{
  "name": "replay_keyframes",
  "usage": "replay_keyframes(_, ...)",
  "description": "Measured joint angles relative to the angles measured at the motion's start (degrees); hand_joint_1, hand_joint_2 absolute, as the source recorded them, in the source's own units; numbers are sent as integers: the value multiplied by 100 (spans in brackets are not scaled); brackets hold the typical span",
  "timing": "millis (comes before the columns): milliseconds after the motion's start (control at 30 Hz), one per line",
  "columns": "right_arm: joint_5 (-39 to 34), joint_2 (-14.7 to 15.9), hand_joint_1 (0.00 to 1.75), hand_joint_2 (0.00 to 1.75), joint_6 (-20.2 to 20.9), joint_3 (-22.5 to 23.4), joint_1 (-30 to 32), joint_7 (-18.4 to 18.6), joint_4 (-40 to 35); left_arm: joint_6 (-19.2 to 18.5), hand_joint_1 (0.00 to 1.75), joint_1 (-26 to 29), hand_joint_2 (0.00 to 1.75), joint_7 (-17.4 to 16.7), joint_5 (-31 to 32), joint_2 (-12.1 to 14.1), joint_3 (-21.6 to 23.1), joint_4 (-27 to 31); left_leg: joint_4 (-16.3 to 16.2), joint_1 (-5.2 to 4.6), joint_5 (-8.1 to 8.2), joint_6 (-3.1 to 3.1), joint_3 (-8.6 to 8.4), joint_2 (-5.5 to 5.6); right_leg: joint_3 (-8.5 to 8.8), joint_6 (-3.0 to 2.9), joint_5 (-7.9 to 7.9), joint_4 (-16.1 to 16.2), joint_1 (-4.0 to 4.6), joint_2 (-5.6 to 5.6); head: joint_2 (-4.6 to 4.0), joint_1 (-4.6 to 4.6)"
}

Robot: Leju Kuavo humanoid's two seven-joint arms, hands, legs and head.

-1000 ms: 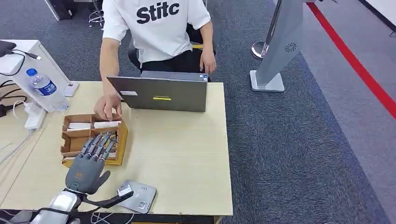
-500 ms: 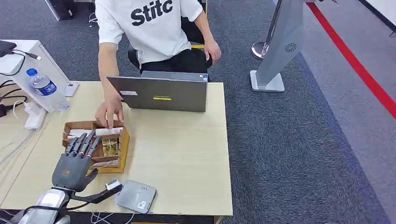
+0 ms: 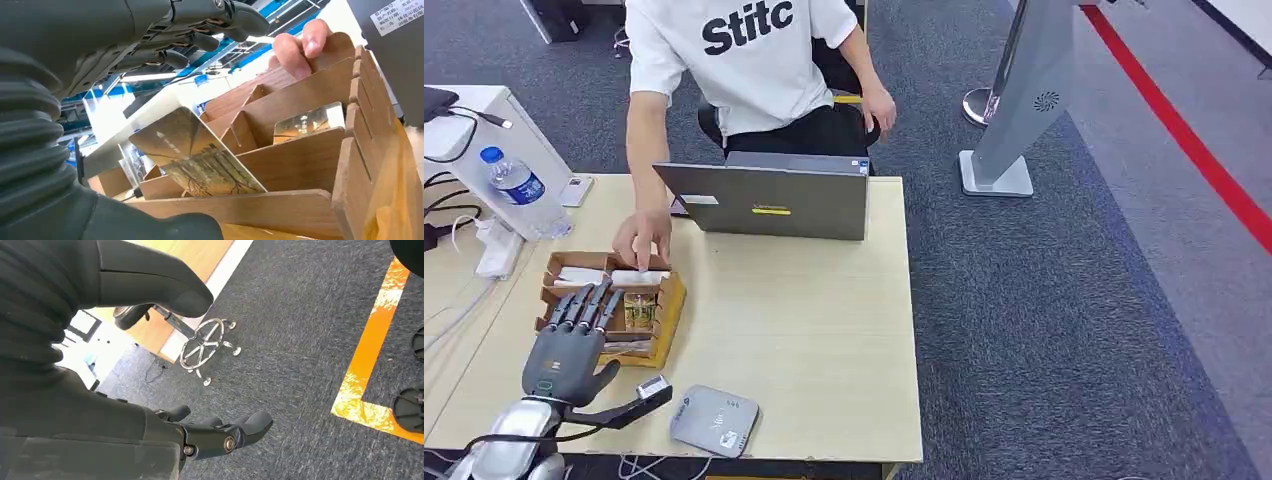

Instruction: Pass the card to the sensor for recognition and then transmit it.

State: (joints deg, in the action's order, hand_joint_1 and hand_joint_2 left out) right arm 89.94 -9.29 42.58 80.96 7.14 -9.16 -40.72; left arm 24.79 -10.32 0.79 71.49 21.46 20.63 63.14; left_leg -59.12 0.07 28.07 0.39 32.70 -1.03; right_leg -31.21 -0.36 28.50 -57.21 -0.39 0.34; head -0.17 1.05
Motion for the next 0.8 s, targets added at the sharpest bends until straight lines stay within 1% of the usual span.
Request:
replay_keyframes(167,0,11,0,175,-15,0,-1,0,24,-7,0,-9,175,46,4,-18,-2,-22,0,0,0,0,-1,0,0,0,0,0,0,0,0,0)
replay_keyframes(267,0,22,0,175,-24,0,-3,15,52,-2,0,-27,175,98,55,-88,2,-50,0,0,0,0,-1,0,0,0,0,0,0,0,0,0)
replay_keyframes(433,0,35,0,175,-24,0,-5,15,72,-2,0,-93,175,103,68,-199,4,-77,0,0,0,0,0,0,0,0,0,0,0,0,0,0)
replay_keyframes(800,0,48,0,175,-39,-2,-6,15,111,-2,0,-173,175,111,66,-289,4,-127,0,0,0,0,0,0,0,0,0,0,0,0,0,0)
